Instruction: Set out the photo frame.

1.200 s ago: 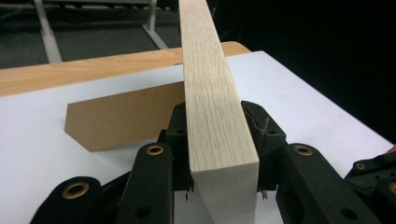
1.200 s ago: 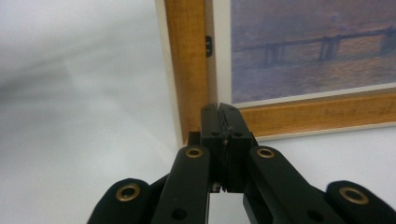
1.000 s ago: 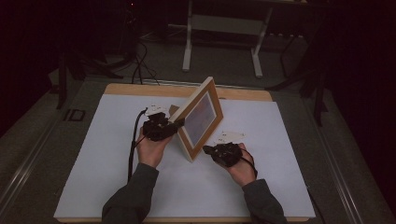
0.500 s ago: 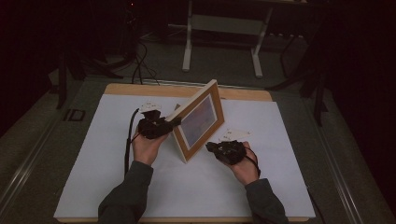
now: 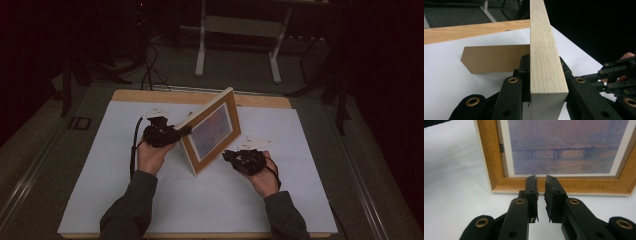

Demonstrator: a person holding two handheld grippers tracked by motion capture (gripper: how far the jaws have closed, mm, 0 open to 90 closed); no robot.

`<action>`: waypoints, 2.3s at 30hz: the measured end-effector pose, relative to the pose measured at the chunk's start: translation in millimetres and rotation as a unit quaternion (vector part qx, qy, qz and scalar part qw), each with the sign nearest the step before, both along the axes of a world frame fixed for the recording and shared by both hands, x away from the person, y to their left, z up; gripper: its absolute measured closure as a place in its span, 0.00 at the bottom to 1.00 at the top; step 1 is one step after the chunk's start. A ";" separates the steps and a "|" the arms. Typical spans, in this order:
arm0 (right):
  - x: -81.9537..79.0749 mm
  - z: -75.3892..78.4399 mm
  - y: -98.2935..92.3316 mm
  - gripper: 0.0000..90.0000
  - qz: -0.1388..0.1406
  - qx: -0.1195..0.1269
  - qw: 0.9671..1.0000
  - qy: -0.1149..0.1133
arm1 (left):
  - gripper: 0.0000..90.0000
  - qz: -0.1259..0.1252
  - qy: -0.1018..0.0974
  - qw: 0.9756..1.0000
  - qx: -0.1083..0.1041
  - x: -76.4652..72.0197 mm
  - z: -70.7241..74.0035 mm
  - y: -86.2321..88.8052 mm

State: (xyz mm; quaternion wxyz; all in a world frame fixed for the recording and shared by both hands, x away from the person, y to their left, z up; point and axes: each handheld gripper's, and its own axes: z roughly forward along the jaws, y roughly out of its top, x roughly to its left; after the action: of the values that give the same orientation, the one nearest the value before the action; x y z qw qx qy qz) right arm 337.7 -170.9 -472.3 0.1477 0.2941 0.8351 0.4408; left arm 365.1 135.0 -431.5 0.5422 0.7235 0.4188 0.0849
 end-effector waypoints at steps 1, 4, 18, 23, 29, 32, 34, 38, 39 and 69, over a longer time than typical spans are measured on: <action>0.0 0.5 -0.6 0.89 -0.002 0.001 1.000 0.000 | 0.82 -0.003 0.000 1.000 -0.002 0.7 -0.5 0.7; 0.4 0.9 -2.0 0.88 -0.004 0.004 1.000 -0.001 | 0.82 -0.010 -0.001 1.000 -0.003 2.1 -1.0 2.2; 1.0 5.2 -7.3 0.87 -0.014 0.012 1.000 -0.007 | 0.82 -0.043 -0.002 0.999 -0.007 6.9 -1.7 11.3; 1.6 7.3 -9.2 0.87 -0.018 0.016 1.000 -0.008 | 0.82 -0.052 -0.003 0.999 -0.006 7.8 -1.5 13.3; 3.3 10.9 -13.1 0.83 -0.027 0.016 0.999 -0.014 | 0.83 -0.066 -0.004 0.998 -0.004 9.4 -0.9 14.4; 5.4 11.6 -15.8 0.82 -0.032 0.015 0.999 -0.015 | 0.83 -0.069 -0.004 0.998 -0.002 9.7 -0.5 14.3; 6.6 11.9 -17.3 0.82 -0.035 0.015 0.999 -0.015 | 0.83 -0.071 -0.005 0.997 -0.003 10.3 -0.8 14.7; 10.0 14.3 -22.0 0.80 -0.045 0.015 0.999 -0.017 | 0.83 -0.074 -0.005 0.997 -0.006 11.8 -1.5 15.4; 10.2 15.5 -22.8 0.80 -0.047 0.017 0.999 -0.017 | 0.83 -0.074 -0.005 0.997 -0.006 11.8 -1.5 15.4; 32.7 28.4 -39.0 0.72 -0.080 0.026 0.996 -0.017 | 0.83 -0.110 -0.004 0.994 -0.003 16.7 0.4 12.6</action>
State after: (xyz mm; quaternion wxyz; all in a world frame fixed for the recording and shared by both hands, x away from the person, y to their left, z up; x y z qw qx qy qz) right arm 370.4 -209.9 -443.9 0.1890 0.3558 0.7948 0.4538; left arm 381.9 147.6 -431.1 0.5526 0.7629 0.3346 0.0263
